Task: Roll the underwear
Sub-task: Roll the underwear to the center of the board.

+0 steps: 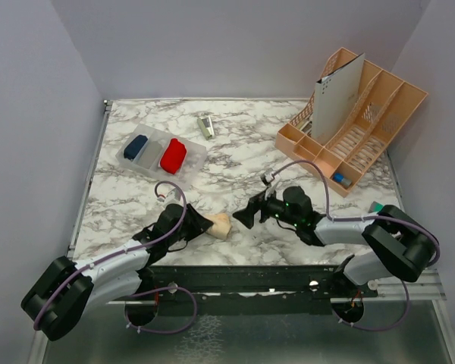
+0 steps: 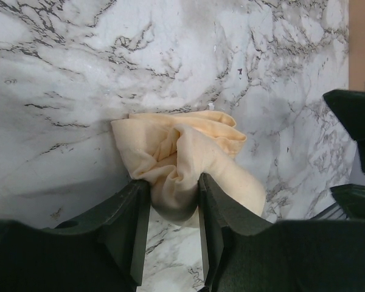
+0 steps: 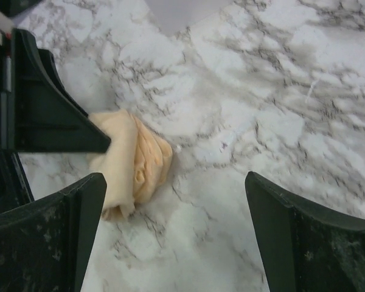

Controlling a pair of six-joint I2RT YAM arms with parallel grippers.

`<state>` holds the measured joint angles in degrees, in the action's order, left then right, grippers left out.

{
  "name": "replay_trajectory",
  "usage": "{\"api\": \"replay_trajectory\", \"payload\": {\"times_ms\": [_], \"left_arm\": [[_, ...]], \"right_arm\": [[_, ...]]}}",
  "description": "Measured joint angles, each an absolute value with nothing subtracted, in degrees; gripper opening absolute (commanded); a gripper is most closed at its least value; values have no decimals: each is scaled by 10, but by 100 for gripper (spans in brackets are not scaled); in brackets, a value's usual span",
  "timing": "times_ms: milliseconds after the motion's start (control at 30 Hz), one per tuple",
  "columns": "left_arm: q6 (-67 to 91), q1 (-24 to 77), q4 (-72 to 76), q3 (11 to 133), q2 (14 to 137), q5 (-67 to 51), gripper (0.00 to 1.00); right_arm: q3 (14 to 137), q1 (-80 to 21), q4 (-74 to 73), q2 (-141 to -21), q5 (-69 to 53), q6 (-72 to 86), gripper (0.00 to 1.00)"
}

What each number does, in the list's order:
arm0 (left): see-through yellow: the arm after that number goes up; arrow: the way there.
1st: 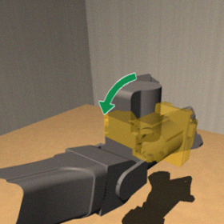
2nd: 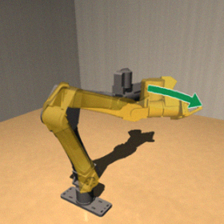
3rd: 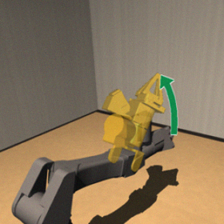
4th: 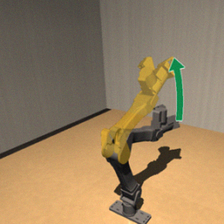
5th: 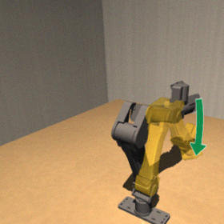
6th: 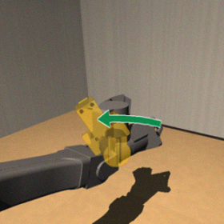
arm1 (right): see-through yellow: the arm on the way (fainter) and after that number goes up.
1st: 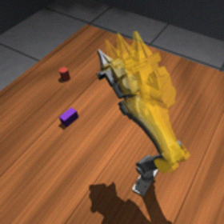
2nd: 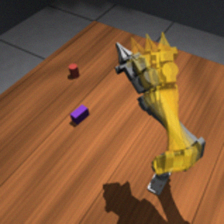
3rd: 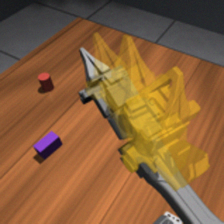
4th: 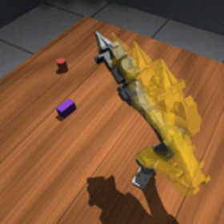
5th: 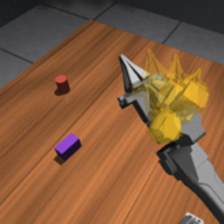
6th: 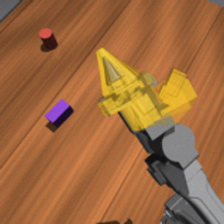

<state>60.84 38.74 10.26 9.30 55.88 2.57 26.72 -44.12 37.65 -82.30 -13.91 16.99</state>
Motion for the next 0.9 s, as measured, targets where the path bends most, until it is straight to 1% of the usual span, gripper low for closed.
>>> {"api": "replay_trajectory", "payload": {"times_ms": [133,200,267,367,400,467,500,567,633,733,900], "left_arm": [[608,387,104,94,562,26,39],[608,387,103,95,562,25,39],[608,387,103,95,563,25,39],[608,387,102,96,563,24,39],[608,387,102,96,563,24,39],[608,387,101,96,563,24,39],[608,387,101,96,563,24,39],[608,387,101,96,563,24,39],[608,387,101,96,563,24,39],[608,387,101,96,563,24,39],[608,387,98,97,561,24,39]], "right_arm": [[136,-441,561,-833,-124,157,100],[109,-442,608,-847,-126,128,100],[114,-450,618,-849,-127,82,100],[142,-493,617,-844,-118,-20,98],[150,-514,617,-841,-110,-64,97],[154,-541,617,-838,-92,-126,89],[154,-553,616,-837,-82,-155,88],[154,-571,605,-837,-62,-203,88],[158,-590,585,-835,-41,-246,90],[163,-627,567,-835,-11,-296,90],[163,-666,566,-839,21,-349,84]]}}
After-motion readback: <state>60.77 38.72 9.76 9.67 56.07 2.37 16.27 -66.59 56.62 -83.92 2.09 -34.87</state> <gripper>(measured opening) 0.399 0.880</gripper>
